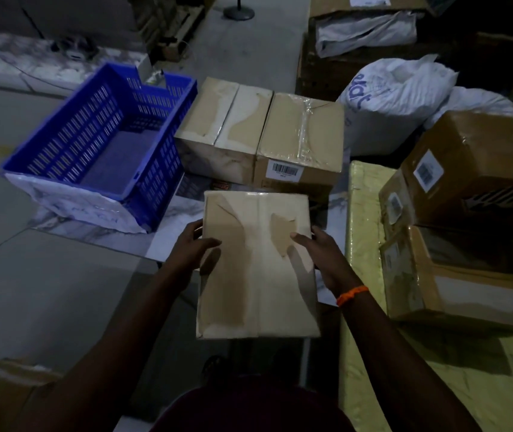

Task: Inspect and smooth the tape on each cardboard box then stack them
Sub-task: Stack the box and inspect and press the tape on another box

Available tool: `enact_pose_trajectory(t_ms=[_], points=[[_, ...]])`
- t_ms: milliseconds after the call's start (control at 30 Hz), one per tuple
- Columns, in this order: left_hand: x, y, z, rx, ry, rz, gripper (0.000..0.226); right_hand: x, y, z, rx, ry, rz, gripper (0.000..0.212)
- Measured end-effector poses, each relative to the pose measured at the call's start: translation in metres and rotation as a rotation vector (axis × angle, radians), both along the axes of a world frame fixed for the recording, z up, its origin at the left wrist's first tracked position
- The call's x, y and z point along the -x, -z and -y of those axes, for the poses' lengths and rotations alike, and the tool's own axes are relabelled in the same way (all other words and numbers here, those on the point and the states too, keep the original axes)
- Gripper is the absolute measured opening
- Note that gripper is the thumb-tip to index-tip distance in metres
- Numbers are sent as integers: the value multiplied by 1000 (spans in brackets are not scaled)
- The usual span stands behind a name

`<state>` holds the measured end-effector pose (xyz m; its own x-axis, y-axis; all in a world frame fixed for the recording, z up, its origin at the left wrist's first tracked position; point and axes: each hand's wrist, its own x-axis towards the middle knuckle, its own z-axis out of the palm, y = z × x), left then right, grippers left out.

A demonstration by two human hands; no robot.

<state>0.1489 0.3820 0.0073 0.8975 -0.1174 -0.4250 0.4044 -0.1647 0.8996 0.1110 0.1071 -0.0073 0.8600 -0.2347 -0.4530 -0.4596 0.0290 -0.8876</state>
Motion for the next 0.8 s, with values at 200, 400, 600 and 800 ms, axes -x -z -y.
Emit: enact_pose_trajectory(t_ms=[200,400,600,800], points=[[10,-44,6,216,-220,35,17,26,-34,6,20,67,210,36],[11,-65,18,289,-253,129,21,38,-67,7,68,175,390,29],[19,-54,32,249,-209,108,43,54,-54,18,26,278,368,76],[26,-30,31,232,-206,63,20,78,-31,16,92,304,311,83]])
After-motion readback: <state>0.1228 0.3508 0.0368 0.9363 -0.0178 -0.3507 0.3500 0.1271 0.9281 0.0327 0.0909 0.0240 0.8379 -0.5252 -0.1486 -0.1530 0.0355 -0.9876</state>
